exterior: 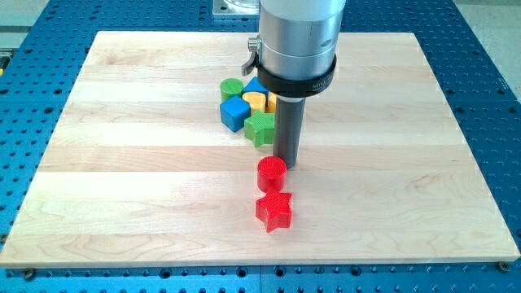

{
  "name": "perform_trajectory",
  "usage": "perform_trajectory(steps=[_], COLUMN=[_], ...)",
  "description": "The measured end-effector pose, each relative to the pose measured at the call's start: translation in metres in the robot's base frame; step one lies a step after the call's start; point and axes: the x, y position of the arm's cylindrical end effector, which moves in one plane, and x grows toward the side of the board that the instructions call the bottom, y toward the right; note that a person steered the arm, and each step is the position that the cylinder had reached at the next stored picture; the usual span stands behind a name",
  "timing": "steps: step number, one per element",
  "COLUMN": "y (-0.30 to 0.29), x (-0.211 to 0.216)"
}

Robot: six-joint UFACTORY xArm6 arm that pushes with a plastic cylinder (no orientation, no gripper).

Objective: Drag the green star to the left of the red circle

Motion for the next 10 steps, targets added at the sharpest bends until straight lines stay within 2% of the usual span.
perform_trajectory(steps=[4,10], y=[0.004,0.002], x=[-0.019,-0.019])
